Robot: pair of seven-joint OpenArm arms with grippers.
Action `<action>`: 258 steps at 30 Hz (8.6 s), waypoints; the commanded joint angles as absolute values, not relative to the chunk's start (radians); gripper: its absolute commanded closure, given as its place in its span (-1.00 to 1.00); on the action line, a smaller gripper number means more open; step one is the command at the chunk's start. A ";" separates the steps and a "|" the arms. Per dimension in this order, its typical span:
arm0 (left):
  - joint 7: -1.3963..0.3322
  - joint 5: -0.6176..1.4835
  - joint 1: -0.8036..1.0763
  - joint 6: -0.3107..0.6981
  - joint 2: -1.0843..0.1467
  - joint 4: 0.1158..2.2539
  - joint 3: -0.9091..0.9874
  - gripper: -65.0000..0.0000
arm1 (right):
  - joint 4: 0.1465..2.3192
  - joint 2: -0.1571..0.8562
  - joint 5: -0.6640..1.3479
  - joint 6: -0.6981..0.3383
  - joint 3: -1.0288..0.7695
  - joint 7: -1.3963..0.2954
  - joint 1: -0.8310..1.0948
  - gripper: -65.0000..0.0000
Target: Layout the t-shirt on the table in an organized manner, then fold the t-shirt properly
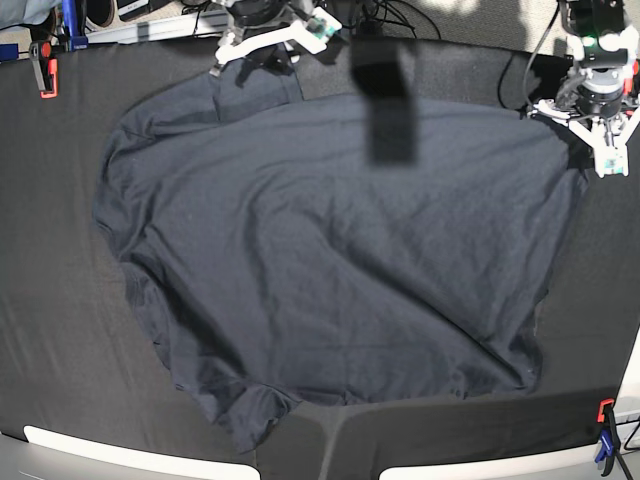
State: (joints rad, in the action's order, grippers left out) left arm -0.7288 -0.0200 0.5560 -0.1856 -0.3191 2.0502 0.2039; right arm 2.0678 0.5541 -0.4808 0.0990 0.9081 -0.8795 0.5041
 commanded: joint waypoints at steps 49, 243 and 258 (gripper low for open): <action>-0.702 -0.036 0.549 -0.203 -0.331 2.067 0.210 1.00 | 2.100 0.665 -0.905 0.052 0.817 -0.916 0.689 1.00; -0.576 0.412 -0.263 0.659 -0.445 1.489 0.209 0.64 | 1.710 0.410 -0.376 0.032 0.277 -0.736 -0.192 -0.16; -0.358 0.099 0.304 0.569 -0.539 1.741 0.208 0.64 | 1.990 0.411 -0.524 0.033 0.277 -0.768 0.187 -0.16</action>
State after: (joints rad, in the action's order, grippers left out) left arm -0.3889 0.0917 0.3199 0.5747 -0.5198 1.7229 0.2012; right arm 1.9701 0.4023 -0.5049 0.0193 0.2844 -0.7872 0.2005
